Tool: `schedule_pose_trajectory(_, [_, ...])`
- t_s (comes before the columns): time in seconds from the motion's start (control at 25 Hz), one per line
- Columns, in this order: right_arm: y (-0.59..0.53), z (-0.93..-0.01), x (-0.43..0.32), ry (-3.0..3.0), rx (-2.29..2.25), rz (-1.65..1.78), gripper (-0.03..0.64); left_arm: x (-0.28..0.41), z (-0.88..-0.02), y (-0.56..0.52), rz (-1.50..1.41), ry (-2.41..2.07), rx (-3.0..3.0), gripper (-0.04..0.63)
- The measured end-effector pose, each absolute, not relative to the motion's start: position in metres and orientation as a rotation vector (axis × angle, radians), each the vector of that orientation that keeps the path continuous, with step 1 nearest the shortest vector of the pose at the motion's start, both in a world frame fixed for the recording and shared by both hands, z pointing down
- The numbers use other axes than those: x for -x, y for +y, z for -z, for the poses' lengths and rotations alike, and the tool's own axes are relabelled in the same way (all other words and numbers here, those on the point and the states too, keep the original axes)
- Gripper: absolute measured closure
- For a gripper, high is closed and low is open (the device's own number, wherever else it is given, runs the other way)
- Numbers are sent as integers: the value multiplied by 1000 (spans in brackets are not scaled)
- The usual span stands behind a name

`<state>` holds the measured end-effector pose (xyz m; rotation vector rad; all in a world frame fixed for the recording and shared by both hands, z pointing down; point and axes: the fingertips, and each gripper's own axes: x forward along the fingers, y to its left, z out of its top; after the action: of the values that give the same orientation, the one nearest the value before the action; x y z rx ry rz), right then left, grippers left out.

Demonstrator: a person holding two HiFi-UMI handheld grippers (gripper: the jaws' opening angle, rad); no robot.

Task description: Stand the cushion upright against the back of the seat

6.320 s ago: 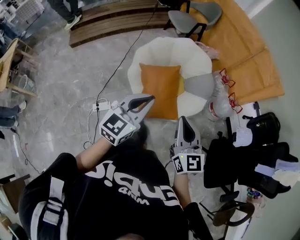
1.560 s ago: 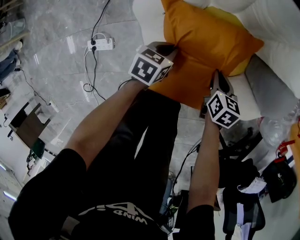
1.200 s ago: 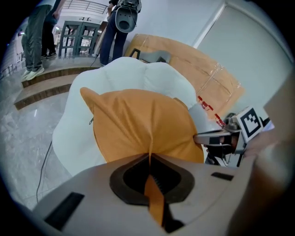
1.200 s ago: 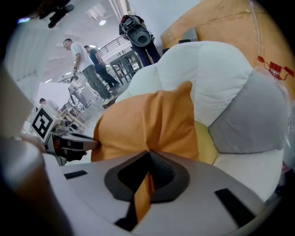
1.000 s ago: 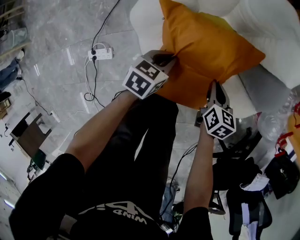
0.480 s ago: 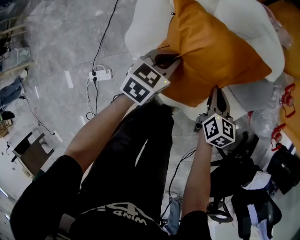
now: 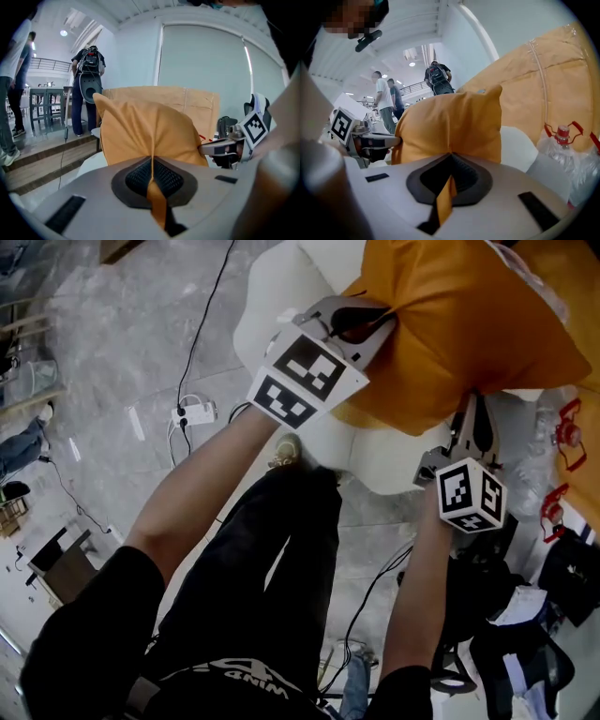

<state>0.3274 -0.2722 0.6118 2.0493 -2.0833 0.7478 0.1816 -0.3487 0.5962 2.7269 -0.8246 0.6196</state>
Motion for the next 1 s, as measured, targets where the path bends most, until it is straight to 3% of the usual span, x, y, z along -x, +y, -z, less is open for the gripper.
schedule_pose_trajectory(0.48, [-317, -625, -371, -2069, -2111, -624, 595, -225, -610, -395, -615, -854, -2824, 583])
schedule_pose_trajectory(1.0, [-332, -645, -364, -2093, -2074, -610, 594, -221, -642, -418, -672, -883, -2762, 583])
